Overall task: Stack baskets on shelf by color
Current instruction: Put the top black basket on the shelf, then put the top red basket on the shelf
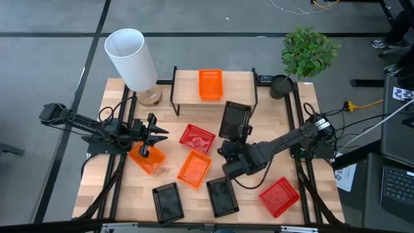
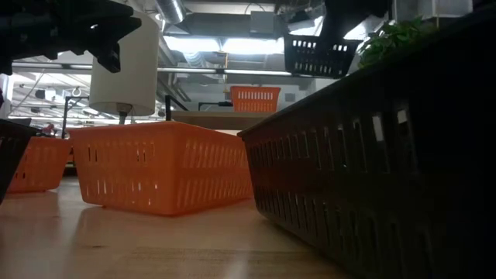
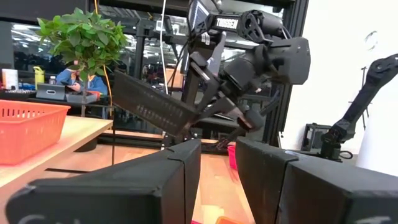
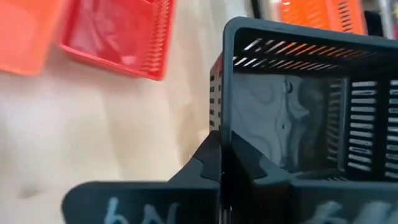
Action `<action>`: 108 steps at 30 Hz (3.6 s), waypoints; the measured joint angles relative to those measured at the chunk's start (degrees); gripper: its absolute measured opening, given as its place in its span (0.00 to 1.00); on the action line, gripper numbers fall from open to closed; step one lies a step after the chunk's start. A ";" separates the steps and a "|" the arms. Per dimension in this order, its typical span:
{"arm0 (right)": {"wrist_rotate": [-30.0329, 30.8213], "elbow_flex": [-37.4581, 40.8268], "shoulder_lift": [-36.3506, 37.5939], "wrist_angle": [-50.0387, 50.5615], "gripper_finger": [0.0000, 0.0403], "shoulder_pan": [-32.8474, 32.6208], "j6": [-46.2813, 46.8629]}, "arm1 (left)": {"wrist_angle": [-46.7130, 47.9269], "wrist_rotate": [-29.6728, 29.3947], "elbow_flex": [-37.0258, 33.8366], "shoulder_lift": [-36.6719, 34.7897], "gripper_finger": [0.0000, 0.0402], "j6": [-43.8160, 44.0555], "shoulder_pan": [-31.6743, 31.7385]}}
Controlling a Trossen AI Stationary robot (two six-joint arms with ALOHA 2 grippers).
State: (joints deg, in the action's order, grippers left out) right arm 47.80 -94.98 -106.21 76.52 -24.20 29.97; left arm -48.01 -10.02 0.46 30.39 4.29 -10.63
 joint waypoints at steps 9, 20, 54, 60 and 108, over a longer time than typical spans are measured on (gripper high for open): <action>0.46 0.02 3.52 0.38 0.00 9.96 -15.87 | 0.01 0.00 0.01 0.01 0.23 0.00 0.00; -28.69 0.02 16.68 -4.62 0.00 30.74 -38.11 | 1.09 -0.04 0.00 0.01 0.23 -1.48 0.00; -39.88 9.05 16.31 -15.92 0.11 46.85 -48.84 | 1.07 -0.01 0.00 0.02 0.23 -1.42 0.00; -39.90 9.05 16.31 -15.96 0.11 47.69 -46.59 | 1.07 -0.02 0.00 0.01 0.23 -1.40 0.00; -62.38 0.61 -2.37 -27.09 0.39 26.73 -48.88 | 1.31 0.00 -0.01 0.01 0.23 -1.44 -0.02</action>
State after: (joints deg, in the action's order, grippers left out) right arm -14.58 -94.37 -108.59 49.43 2.53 -18.92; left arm -46.70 -10.02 0.45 30.41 2.85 -10.66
